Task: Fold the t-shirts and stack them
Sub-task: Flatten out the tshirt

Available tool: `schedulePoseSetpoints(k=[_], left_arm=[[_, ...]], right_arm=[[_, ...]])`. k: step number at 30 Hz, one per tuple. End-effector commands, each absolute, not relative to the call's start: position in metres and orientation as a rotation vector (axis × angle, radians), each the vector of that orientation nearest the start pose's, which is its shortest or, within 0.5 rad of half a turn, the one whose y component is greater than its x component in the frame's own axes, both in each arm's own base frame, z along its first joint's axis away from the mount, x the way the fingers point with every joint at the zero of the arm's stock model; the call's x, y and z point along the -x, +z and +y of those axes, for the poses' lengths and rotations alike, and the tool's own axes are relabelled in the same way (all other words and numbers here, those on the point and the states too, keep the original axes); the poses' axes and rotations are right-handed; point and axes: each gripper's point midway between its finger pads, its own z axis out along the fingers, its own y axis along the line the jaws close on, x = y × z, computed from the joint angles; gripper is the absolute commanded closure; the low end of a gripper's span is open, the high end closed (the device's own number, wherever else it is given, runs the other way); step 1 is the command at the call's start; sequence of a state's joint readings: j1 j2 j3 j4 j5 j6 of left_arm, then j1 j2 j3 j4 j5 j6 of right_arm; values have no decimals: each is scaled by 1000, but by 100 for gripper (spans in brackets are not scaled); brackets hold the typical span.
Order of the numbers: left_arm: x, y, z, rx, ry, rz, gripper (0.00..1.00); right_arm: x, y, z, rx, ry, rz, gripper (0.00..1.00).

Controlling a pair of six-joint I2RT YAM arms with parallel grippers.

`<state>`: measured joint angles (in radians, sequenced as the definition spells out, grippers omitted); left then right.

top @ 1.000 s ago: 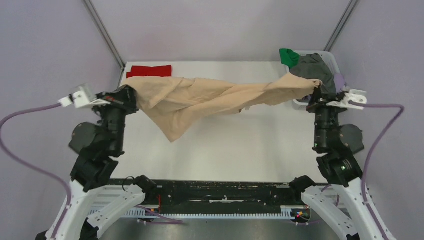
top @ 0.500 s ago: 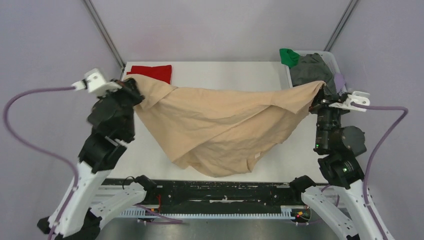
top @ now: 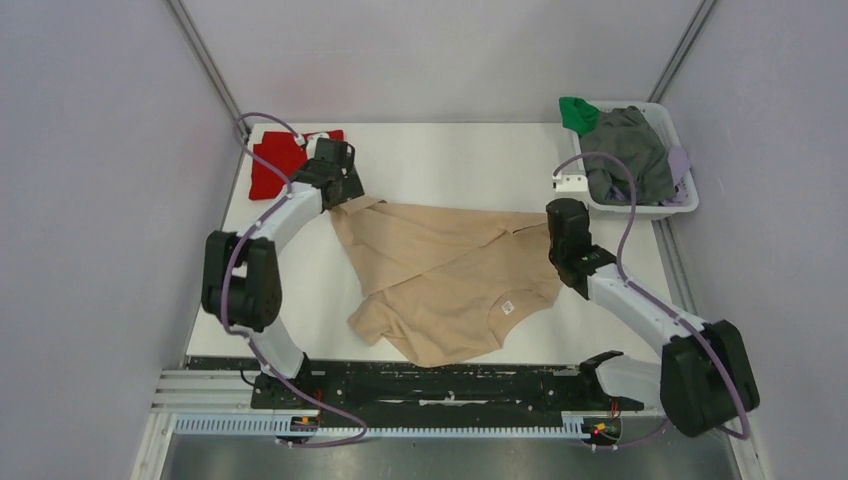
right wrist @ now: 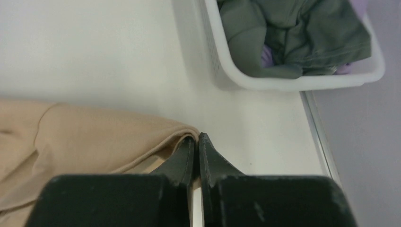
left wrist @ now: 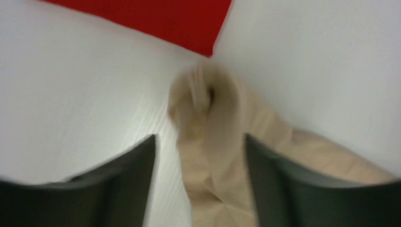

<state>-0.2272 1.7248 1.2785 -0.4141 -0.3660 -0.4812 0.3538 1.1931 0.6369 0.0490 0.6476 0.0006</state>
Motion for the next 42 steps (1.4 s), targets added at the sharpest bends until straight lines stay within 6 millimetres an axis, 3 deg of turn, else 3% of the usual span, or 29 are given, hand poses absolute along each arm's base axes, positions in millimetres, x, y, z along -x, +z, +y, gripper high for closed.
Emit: schedulePoseSetpoints(k=[1,3,6,15,18,20,24,28,35,42], left_arm=[[-479,155,-100,408,-183,2237,0],[-475,156,-103,404,-213,2238,0],[-448,144,-116,408,-298,2298,0],[-304,77,-135,373,-226,2590,0],[-273,72,-140,368,-256,2623,2],[-258,69,-143,370,-286,2636,9],[-241,55,-138,408,-268,2668,32],[-241,46,-129,395,-192,2682,34],[-249,33,-142,387,-242,2706,46],[-244,13,-135,388,-164,2754,49]], right_arm=[[-375,143,17,-139,-384,1958,100],[-379,131,20,-135,-361,1979,100],[-382,116,26,-123,-332,2013,100],[-370,95,34,-77,-267,2076,100],[-367,95,34,-80,-263,2074,100],[-366,96,35,-79,-255,2073,100],[-363,93,34,-78,-252,2080,100],[-361,91,33,-78,-258,2087,100],[-360,91,32,-73,-270,2091,100],[-359,90,29,-75,-291,2097,100]])
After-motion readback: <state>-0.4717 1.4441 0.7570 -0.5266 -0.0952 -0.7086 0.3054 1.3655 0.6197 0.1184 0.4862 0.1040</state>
